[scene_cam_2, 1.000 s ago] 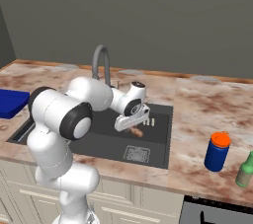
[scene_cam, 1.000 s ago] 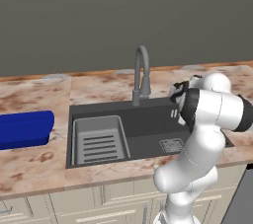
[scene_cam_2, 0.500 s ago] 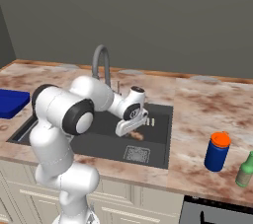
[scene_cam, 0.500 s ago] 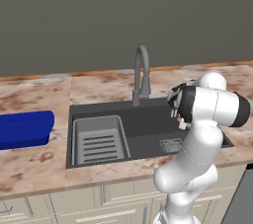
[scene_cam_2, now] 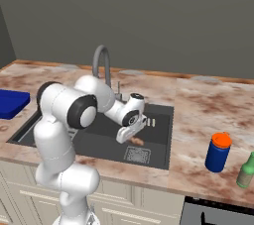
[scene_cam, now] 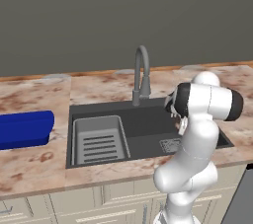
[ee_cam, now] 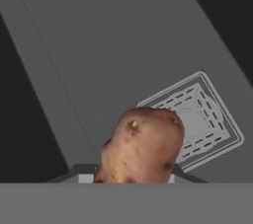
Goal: Pick up all produce items and place them in the sink. Turn on the sink faucet to wash them. Then turn the sink off and put them in the tray.
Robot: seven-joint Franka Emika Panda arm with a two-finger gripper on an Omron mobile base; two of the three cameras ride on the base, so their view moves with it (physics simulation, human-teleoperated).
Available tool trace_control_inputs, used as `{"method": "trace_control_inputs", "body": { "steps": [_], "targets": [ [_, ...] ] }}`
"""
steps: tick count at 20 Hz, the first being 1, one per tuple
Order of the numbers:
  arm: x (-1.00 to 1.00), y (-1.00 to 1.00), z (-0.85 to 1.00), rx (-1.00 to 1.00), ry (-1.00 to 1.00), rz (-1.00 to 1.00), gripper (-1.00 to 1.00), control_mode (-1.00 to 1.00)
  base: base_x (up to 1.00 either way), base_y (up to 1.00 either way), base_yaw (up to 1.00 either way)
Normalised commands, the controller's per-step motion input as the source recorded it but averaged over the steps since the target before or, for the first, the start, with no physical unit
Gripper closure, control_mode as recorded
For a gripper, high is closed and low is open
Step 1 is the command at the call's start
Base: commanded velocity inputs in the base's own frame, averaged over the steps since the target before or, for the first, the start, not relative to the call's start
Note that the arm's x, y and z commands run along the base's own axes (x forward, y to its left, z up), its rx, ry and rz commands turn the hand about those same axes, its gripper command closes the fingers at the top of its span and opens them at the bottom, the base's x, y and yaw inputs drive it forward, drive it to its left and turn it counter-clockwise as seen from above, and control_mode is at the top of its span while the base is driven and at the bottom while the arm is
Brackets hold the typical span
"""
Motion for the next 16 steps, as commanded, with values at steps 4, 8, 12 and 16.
{"method": "trace_control_inputs", "body": {
  "steps": [4, 8, 12, 16],
  "targets": [
    [0.06, 0.0, -0.28, 0.0, 0.0, 0.04, 1.0, -1.0, 0.0, 0.0, 0.0],
    [0.11, 0.0, -0.31, 0.0, 0.0, 0.04, 1.0, -1.0, 0.0, 0.0, 0.0],
    [0.07, 0.0, -0.25, 0.01, 0.0, 0.04, 1.0, -1.0, 0.0, 0.0, 0.0],
    [0.02, -0.01, -0.23, 0.03, 0.0, 0.02, 1.0, -1.0, 0.0, 0.0, 0.0]
  ]
}}
